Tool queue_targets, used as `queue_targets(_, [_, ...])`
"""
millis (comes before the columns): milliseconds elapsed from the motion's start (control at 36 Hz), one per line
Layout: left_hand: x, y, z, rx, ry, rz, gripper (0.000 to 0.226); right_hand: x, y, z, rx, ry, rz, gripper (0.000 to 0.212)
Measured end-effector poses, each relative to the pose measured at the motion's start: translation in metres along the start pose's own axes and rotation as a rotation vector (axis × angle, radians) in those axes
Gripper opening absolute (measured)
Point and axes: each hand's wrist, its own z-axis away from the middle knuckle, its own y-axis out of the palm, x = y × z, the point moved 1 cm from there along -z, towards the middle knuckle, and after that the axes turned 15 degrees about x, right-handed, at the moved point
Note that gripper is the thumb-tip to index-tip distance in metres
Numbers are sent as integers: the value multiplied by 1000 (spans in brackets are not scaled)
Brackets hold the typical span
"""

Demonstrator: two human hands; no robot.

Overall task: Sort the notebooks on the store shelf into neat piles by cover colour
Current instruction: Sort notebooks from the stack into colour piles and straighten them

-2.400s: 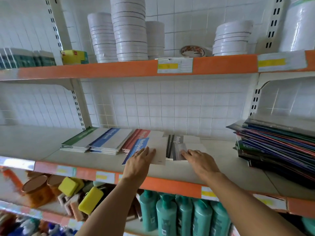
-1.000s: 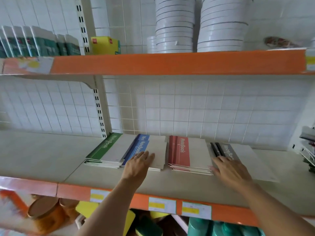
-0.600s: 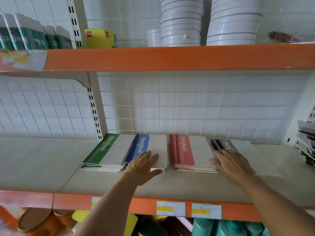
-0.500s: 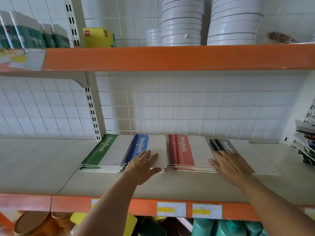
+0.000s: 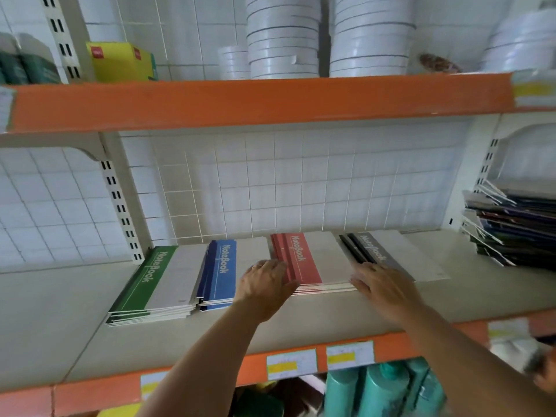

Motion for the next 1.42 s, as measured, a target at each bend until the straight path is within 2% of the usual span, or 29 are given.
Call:
queue_targets(56, [-13,-1,-3,-6,35,-20,53,-4,-3,11,17,34,-4,47])
queue_targets(139, [-33,1,-7,-2,73,-35,54,-12,-11,29,66,83,-6,85])
queue_targets(167, [-41,1,-8,-1,85,-38,54,-17,-12,36,63,93,4,84])
queue_targets(222, [-58,4,-11,0,117,-63,55,-29,-11,46,74,114,31,60])
queue_targets(306, [-86,7,-18,2,163,-84,54,-51,-11,65,99,157,26,60])
queue_targets(389, [-119,11,-22,5,202,-91,52,-75,-10,85,77,183,3,48])
queue_targets(806, [-313,15,-21,-16,265,-81,46,-240,-22,213,76,329,-32,49])
queue_targets(1000, [-391,-1,-30,-40,303,-110,48,-310,-39,251,9,365,-36,36])
queue_targets(1083, [-414,-7,-39,-28,330,-116,49,-334,-44,254,-10,380,-11,38])
queue_targets(1222, [-445,-17,-72,-98,346,-136,45,-371,-53,242,-44,405,-17,45])
queue_targets(1306, [-464,-26,-94,-145,361,-126,41,-391,-61,230,-78,416,-22,44])
queue_targets(1417, [-482,-36,-123,-178,384,-126,46,-414,-72,213,-79,466,-15,40])
